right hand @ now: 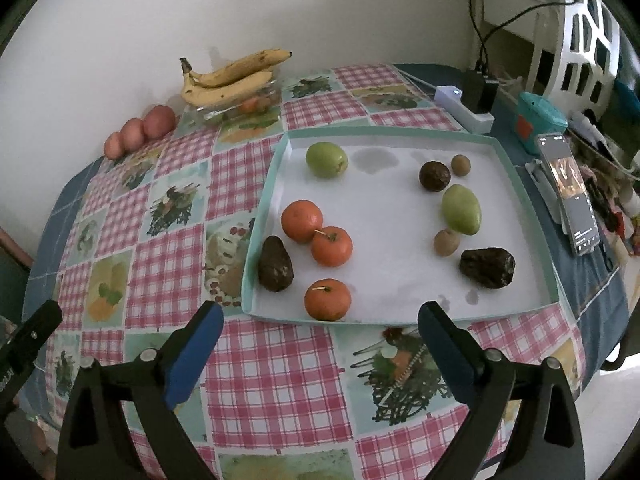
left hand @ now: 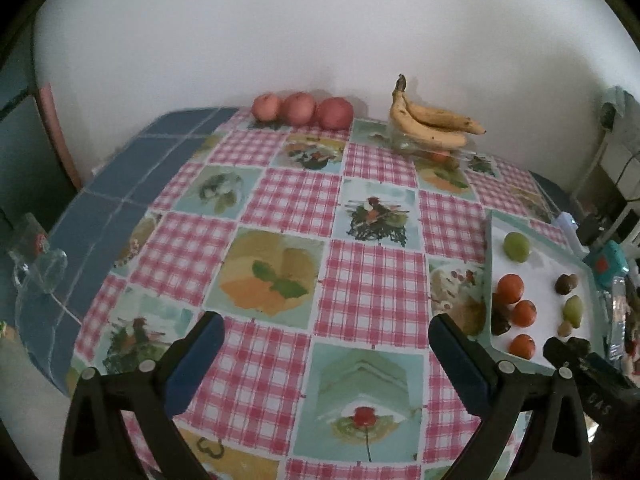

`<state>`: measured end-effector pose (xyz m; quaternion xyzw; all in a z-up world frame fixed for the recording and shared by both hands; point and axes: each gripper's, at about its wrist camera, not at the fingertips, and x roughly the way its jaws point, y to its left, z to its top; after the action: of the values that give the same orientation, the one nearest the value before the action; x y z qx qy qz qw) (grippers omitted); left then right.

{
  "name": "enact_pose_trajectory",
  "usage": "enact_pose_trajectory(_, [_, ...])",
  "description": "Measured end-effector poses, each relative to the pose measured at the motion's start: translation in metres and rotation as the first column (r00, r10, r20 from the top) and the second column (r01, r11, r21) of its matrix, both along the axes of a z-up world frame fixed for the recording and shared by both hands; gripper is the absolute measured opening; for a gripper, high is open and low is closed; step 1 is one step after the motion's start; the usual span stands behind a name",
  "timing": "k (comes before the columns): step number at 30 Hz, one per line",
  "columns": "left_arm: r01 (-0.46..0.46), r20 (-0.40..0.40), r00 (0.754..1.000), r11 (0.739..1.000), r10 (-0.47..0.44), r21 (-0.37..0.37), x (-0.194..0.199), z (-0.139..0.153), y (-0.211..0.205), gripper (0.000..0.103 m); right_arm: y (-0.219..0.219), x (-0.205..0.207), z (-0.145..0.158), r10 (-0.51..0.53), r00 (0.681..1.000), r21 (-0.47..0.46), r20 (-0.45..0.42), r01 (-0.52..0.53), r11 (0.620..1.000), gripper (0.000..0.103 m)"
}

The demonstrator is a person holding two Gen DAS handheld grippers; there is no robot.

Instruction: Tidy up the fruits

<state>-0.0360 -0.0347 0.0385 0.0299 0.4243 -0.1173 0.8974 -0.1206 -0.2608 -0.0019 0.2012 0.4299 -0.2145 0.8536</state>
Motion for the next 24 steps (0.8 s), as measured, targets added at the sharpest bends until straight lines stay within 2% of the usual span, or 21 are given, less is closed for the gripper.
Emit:
enact_pose_trajectory(8, [-0.045,-0.086,0.995,0.999,0.046,0.008,0.008,-0.013,0.009,0.103,0.004,0.007,-0.003,0.025,1.0,-0.014,-0.016,-0.025,1.0,0.098])
enact_pose_trajectory(15, [-0.041,-0.129,0.99,0.997,0.05,0.069,0.009,-0.024,0.004,0.103,0.005,0.007,-0.003,0.018,1.0,-0.033,-0.022,-0.018,0.999,0.098])
enact_pose_trajectory(24, [-0.014,-0.169,0.985,0.996,0.029,0.09,0.009,-0.031,-0.001,0.103,0.006,0.005,-0.001,0.008,1.0,-0.057,-0.022,-0.009,0.998,0.098])
